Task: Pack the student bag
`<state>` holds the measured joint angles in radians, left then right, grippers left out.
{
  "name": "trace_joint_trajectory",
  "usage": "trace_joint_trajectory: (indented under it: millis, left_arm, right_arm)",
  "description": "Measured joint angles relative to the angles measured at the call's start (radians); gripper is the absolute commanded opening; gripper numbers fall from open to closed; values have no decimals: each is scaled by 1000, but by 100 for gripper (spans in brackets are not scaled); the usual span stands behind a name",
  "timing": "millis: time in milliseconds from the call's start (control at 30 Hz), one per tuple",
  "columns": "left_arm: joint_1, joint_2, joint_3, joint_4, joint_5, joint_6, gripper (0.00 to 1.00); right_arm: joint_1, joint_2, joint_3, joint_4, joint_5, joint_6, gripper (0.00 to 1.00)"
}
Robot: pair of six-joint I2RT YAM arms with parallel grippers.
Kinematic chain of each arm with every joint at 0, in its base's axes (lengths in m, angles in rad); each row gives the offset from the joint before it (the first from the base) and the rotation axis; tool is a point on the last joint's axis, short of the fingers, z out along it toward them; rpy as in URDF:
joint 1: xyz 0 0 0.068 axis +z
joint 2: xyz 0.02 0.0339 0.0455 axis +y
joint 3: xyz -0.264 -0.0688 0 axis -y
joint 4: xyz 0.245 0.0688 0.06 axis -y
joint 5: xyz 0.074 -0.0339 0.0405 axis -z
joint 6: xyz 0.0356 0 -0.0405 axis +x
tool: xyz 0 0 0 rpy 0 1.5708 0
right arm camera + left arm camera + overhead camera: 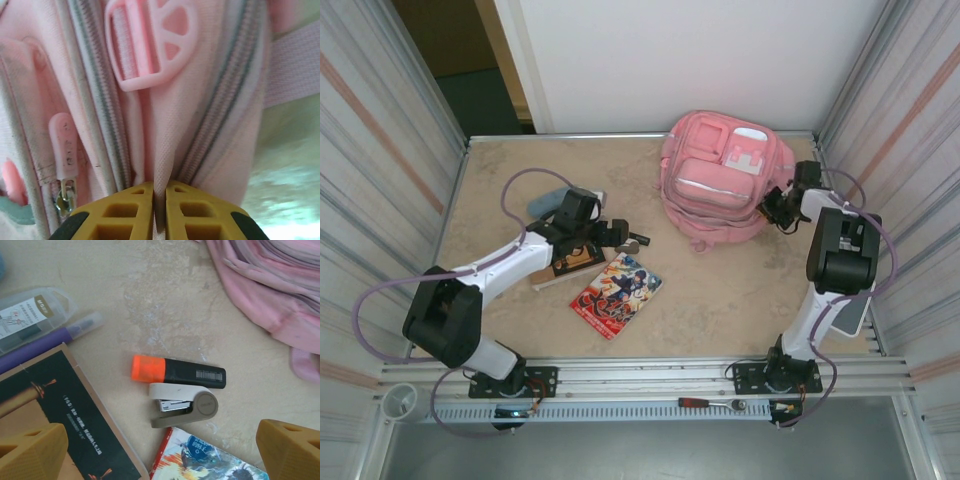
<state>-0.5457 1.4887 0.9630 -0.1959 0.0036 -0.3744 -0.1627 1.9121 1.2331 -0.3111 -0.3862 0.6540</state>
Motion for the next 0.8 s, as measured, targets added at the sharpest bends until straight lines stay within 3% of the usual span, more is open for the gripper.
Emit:
trace_joint_trajectory:
  millis: [167,333,500,633,800]
  left_arm:
    - [-10,29,12,9,35,-23,97]
    - [-13,80,48,10,81,-43,97]
    - [-13,135,85,10,109,-58,97]
    - [-27,190,129,3,107,-43,93]
    - [-88,296,249,-69,45,32,84]
  right_arm:
    - [149,0,-15,129,-68,123,14]
    - [266,-3,-25,212,-151,175,31]
    - [256,-56,-46,194,-174,116,49]
    - [216,-131,-45,119,-122,24,51]
    - [235,-176,-47,63,-56,-54,51]
